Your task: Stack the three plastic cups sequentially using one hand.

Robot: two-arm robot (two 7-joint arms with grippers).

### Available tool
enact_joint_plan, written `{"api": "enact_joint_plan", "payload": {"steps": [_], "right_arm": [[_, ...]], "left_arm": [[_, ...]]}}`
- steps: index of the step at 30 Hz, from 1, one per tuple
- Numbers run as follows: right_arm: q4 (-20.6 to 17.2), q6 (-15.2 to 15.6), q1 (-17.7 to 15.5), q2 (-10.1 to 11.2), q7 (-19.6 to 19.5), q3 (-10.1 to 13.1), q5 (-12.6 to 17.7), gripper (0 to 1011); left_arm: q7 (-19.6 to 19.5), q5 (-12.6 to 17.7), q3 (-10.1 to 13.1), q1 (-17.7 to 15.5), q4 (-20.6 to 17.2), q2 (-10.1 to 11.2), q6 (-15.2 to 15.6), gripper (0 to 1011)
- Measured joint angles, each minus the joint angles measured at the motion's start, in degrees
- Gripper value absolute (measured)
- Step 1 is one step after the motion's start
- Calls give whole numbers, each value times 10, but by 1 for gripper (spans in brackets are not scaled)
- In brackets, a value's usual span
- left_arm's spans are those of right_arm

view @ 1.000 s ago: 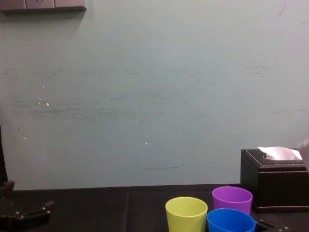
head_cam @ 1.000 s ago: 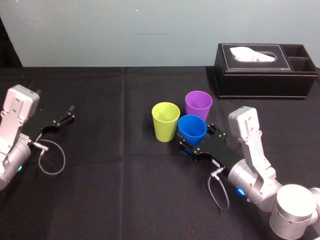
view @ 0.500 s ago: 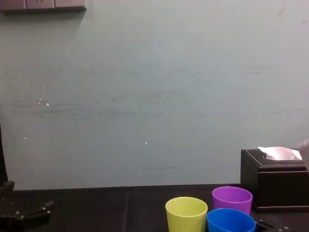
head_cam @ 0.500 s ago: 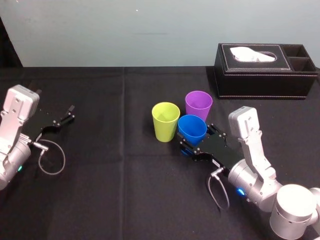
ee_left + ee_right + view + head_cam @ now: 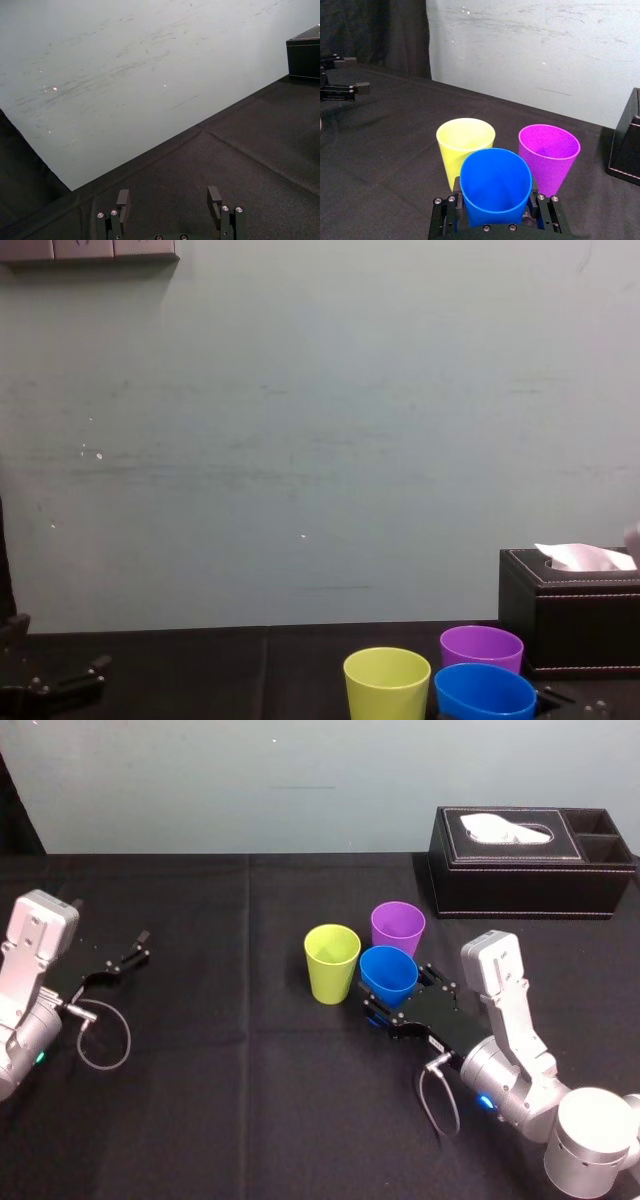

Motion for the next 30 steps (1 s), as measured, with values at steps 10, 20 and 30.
{"api": "enact_joint_plan", "payload": {"steps": [10, 20, 30], "right_arm": [[-8, 13, -4, 3, 10, 7, 21, 724], [-24, 13, -11, 13, 10, 7, 21, 723], [-39, 13, -15, 20, 7, 10, 17, 723]], "left_arm": [[0, 0, 0, 0, 0, 0, 0, 1011], [0, 0, 0, 0, 0, 0, 0, 1011], [0, 0, 0, 0, 0, 0, 0, 1011]]}}
